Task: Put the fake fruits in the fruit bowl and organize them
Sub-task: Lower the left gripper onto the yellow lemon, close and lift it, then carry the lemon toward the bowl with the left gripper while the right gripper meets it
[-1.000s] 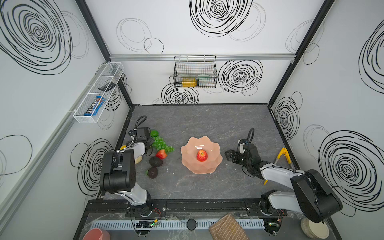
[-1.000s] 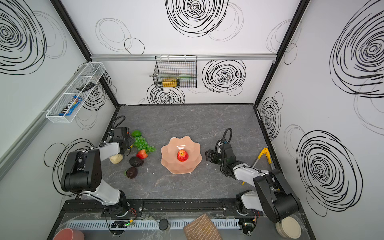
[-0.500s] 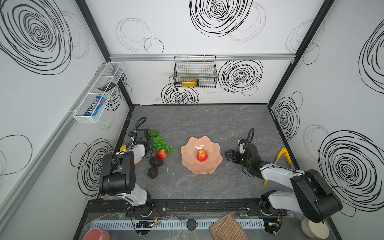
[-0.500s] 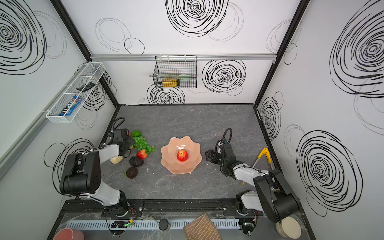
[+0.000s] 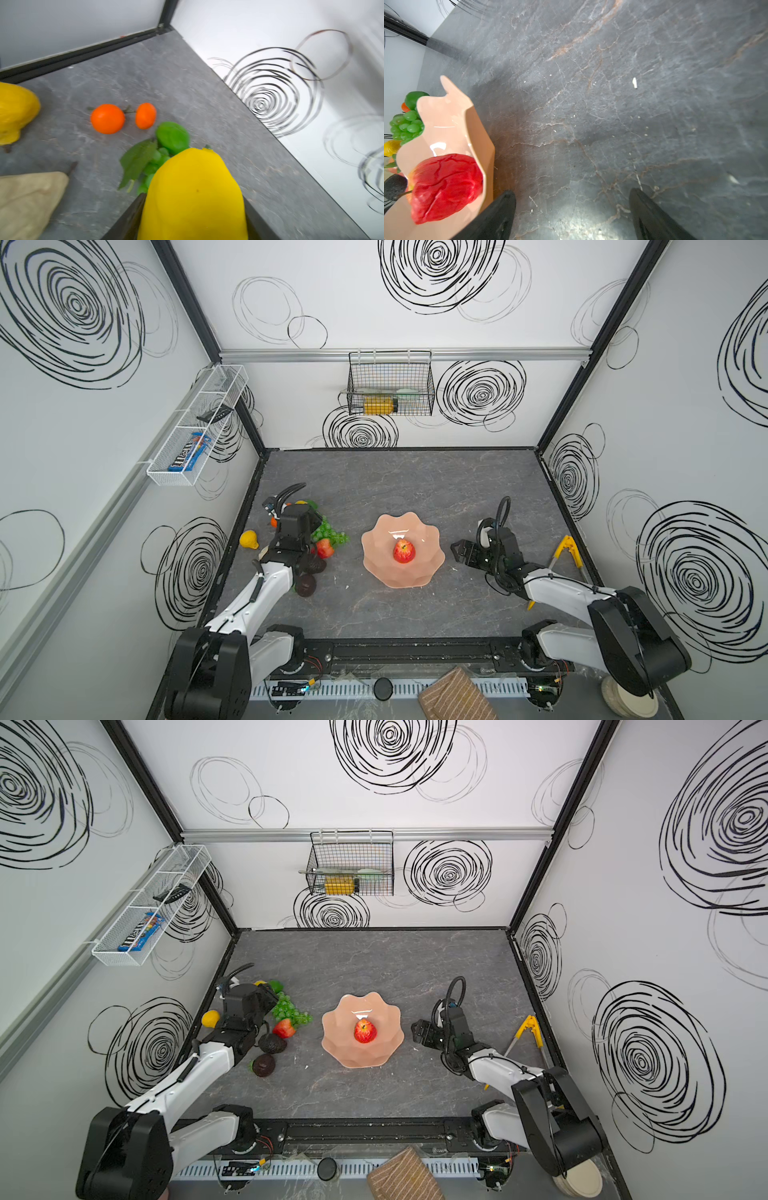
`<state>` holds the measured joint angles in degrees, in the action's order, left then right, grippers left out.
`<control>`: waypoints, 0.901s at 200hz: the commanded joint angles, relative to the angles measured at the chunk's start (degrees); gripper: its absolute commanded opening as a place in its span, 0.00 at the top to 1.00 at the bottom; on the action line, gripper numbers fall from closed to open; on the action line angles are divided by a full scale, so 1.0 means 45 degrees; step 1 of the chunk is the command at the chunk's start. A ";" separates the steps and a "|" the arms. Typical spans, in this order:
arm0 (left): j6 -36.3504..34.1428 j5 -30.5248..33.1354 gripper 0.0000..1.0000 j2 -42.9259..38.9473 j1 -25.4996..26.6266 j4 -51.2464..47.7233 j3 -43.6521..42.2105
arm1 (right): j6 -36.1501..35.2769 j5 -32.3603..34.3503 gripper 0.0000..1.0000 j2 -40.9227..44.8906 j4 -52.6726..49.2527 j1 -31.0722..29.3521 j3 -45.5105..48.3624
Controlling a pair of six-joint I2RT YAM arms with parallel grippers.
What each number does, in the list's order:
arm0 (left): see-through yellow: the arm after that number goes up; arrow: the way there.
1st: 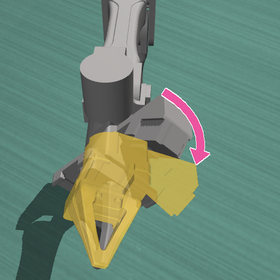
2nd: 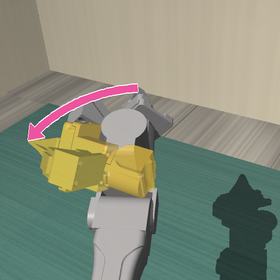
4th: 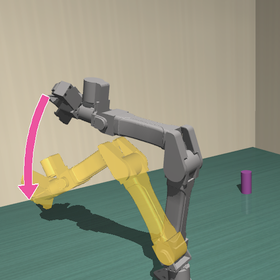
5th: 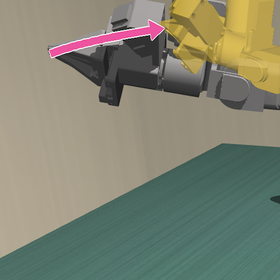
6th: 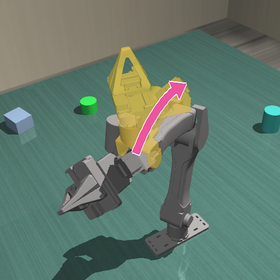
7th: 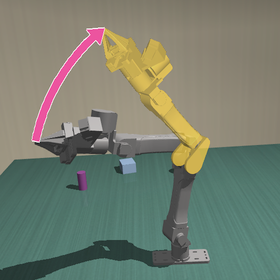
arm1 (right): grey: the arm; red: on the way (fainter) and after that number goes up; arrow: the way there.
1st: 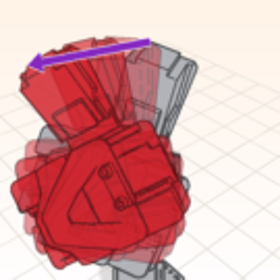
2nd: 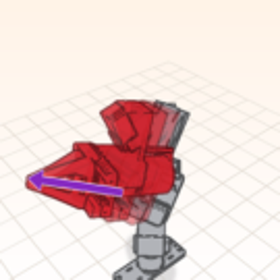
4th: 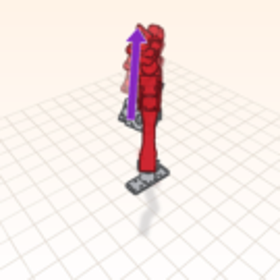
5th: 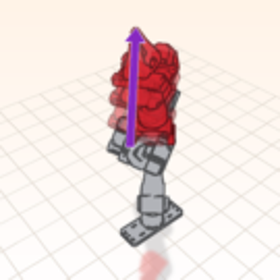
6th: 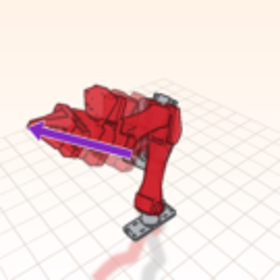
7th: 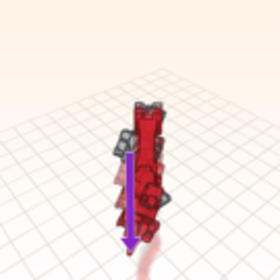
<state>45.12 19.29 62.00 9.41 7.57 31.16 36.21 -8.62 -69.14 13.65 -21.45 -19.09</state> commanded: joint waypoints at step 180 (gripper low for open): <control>-1.1122 -0.4400 0.44 0.2621 0.9347 0.9885 -0.1711 | 0.1775 -0.3394 0.11 0.3654 -0.2669 -0.3035 -0.3596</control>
<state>2.63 -0.21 72.82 49.76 43.75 24.27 42.44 -23.81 -51.44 1.48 -31.75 -33.67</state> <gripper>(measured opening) 0.634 0.896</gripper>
